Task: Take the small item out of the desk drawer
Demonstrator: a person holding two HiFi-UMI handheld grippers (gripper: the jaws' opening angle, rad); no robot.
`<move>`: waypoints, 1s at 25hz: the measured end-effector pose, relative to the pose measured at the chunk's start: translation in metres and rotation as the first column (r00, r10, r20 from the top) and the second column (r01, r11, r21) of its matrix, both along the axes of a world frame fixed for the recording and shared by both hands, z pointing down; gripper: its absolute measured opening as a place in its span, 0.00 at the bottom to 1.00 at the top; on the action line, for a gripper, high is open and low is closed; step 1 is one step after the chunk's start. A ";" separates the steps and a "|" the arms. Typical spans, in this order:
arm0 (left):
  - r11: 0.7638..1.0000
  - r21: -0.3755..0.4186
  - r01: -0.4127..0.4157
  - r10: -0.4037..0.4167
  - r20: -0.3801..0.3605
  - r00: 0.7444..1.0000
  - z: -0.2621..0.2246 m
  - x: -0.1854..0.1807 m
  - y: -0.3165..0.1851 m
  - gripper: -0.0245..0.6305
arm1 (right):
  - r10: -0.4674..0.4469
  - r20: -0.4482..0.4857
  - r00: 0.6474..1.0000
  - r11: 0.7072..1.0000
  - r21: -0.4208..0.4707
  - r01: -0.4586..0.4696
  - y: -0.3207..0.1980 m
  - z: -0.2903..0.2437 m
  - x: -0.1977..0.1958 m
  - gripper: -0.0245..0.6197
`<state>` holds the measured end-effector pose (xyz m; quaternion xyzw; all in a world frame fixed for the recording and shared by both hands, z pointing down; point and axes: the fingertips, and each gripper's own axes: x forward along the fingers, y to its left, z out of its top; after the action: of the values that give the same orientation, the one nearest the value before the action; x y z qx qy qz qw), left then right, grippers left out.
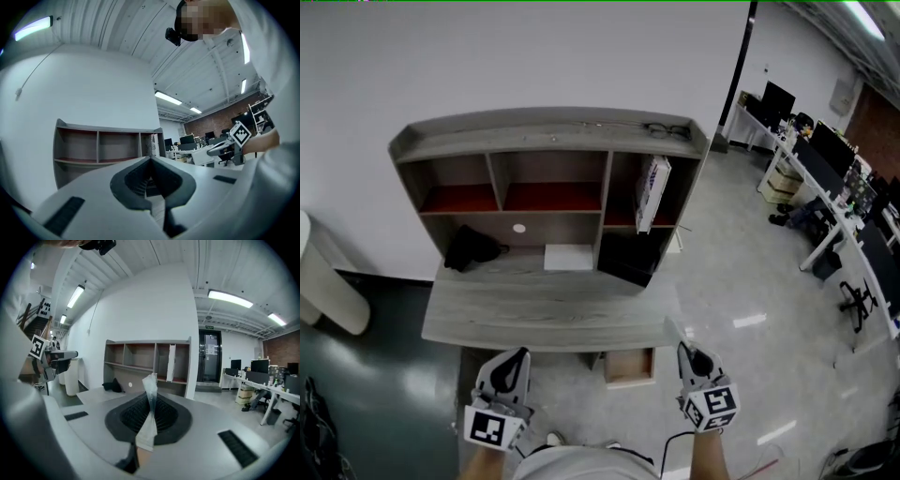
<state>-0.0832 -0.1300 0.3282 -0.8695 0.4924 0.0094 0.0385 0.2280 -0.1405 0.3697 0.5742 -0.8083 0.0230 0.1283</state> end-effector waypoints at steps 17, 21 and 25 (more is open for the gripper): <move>0.995 0.045 0.091 -0.088 -0.060 0.994 -0.019 -0.030 -0.004 0.06 | 0.123 0.106 0.987 0.970 0.197 -0.142 0.072 -0.098 0.054 0.08; 0.996 0.042 0.074 -0.071 -0.060 0.996 -0.019 -0.023 -0.004 0.06 | 0.147 0.107 0.983 0.965 0.203 -0.166 0.079 -0.099 0.062 0.08; 0.998 0.040 0.056 -0.053 -0.053 0.997 -0.019 -0.017 -0.004 0.06 | 0.161 0.111 0.981 0.962 0.206 -0.181 0.082 -0.096 0.064 0.08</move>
<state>-0.0998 -0.1342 0.3094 -0.8542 0.5165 0.0411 0.0438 0.2917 -0.0585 0.2732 0.6506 -0.7585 -0.0266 0.0252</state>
